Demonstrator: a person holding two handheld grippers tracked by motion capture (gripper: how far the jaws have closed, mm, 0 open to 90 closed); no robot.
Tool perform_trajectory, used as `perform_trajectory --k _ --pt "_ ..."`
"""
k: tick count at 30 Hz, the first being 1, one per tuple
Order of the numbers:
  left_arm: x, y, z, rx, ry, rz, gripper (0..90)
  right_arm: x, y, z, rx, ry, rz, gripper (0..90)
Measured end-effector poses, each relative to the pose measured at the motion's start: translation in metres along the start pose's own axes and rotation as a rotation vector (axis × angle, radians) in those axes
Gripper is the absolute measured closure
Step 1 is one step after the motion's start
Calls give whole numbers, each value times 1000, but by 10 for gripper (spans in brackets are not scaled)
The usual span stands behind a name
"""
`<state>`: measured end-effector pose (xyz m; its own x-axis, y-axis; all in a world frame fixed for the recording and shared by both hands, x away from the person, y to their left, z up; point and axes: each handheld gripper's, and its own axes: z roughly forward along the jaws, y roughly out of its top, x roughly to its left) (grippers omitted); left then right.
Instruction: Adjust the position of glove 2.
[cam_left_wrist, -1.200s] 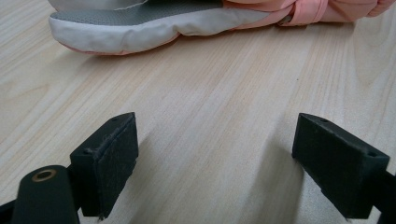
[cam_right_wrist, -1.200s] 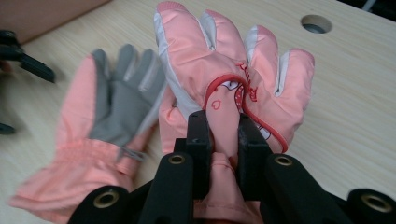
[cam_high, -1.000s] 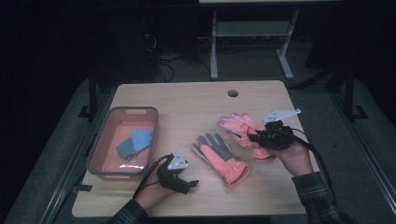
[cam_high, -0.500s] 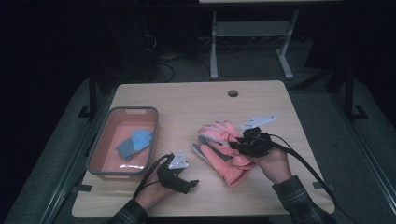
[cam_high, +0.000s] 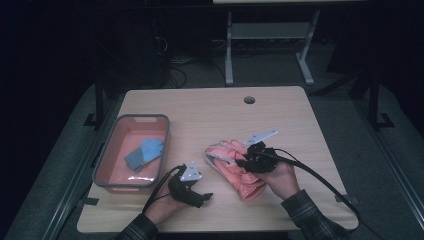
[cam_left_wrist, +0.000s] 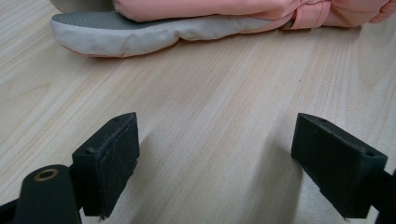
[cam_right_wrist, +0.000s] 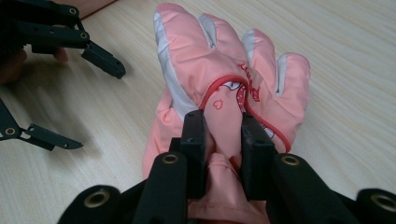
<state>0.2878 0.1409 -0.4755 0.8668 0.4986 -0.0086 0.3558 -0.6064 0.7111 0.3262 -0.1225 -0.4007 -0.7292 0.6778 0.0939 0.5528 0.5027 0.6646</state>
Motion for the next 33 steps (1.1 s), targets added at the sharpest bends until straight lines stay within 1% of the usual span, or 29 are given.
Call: perform_trajectory --k 4,5,7,8,9,10,12,13,14,15,16,21,23,24,25,26,27,29,30,31,32,33 --pt "0 0 0 3 1 5 147 -1 0 -1 1 11 6 706" --pt "0 0 0 3 0 4 148 -2 0 -1 -3 20 4 657" --pt "0 0 0 3 0 5 147 -2 1 -3 -11 31 4 586" --pt "0 0 0 4 -1 5 147 -2 1 -3 -11 31 4 586" --pt "0 0 0 3 -1 5 147 -3 3 -7 -30 47 5 526" --pt "0 0 0 3 -2 4 147 -4 4 -9 -36 47 2 499" --pt "0 0 0 3 -1 5 147 -4 4 -11 -41 50 2 486" --pt "0 0 0 3 -2 4 147 -4 5 -14 -51 46 -3 456" --pt "0 0 0 3 -4 -1 148 -5 7 -20 -73 44 -12 418" --pt "0 0 0 6 -4 2 148 -5 8 -23 -84 43 -12 395" --pt "1 1 -1 10 -3 9 149 -5 8 -26 -98 35 -16 391" --pt "2 1 -2 17 -3 0 167 -10 11 -40 -137 34 -26 379" --pt "3 2 -4 20 2 0 206 -14 11 -48 -161 25 -27 382" --pt "3 4 -6 9 6 -10 248 -19 10 -54 -182 25 -25 413" --pt "3 5 -8 4 12 -5 289 -22 10 -57 -187 22 -19 434" --pt "4 6 -10 -12 17 -8 340 -26 8 -60 -195 18 -16 469" --pt "4 7 -11 -17 19 -8 380 -31 6 -62 -196 16 -14 497" --pt "5 9 -14 -23 16 -14 498 -39 3 -65 -197 7 -14 561" --pt "5 11 -15 -27 13 -19 543 -43 1 -66 -195 3 -8 610" --pt "5 11 -15 -27 13 -19 603 -43 1 -66 -195 3 -8 610" --pt "6 15 -17 -21 12 -20 662 -53 -5 -67 -187 -3 -5 687" --pt "6 15 -17 -21 12 -20 706 -53 -5 -67 -187 -3 -5 687"
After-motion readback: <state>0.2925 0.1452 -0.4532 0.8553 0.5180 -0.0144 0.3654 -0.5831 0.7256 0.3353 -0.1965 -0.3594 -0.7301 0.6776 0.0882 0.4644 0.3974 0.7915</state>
